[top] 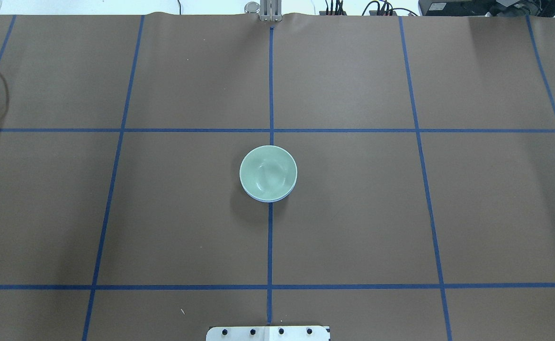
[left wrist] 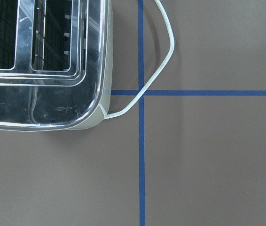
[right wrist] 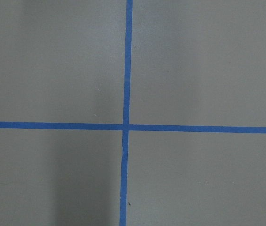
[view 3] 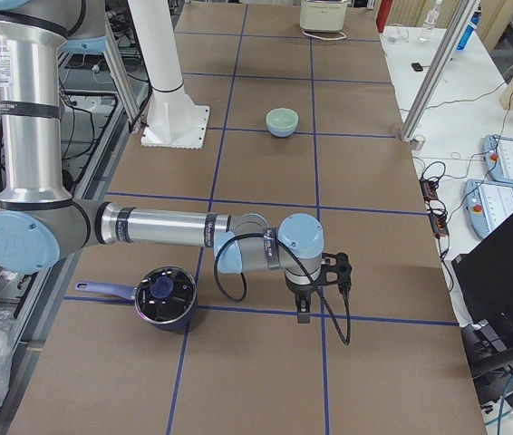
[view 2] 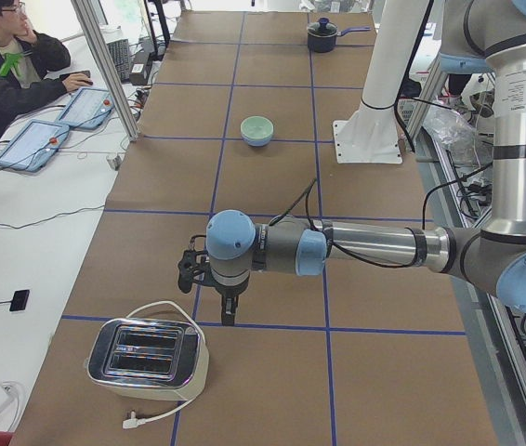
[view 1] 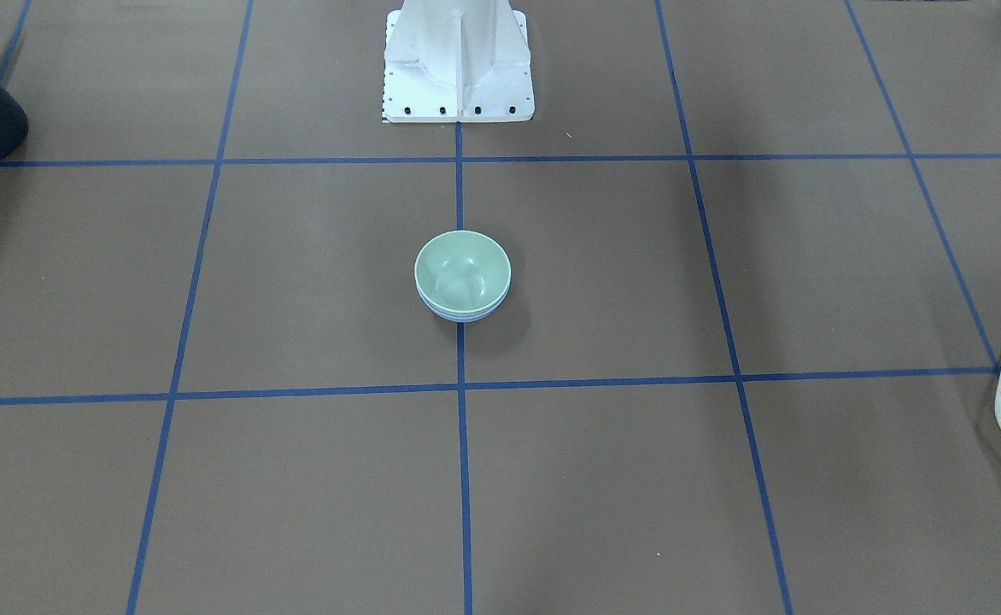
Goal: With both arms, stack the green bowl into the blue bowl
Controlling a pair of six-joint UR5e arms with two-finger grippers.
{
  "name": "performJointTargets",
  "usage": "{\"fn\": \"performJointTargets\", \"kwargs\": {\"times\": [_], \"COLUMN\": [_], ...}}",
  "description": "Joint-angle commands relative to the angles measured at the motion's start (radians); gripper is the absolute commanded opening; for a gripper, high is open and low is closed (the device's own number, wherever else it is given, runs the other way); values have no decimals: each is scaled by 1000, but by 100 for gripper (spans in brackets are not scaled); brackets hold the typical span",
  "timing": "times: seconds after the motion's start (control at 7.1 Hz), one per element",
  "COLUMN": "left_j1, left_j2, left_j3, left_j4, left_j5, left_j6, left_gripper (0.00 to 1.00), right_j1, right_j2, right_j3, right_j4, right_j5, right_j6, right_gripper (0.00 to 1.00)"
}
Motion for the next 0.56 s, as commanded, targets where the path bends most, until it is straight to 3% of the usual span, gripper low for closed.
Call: {"fn": "performJointTargets", "kwargs": {"times": [0.0,0.42], "left_j1": [-1,-1], "left_j2": [-1,2], "left_j3": [1,7], "left_j4": [-1,5], "left_j5": [0,2], "left_j6": [0,-8], "left_gripper": [98,98], "right_j1": [0,0], "right_j2": [-1,1], "right_j3": [-6,-8], "right_j4": [0,0], "right_j5": [11,27], "right_j6": [1,1], "right_gripper": [100,100]}}
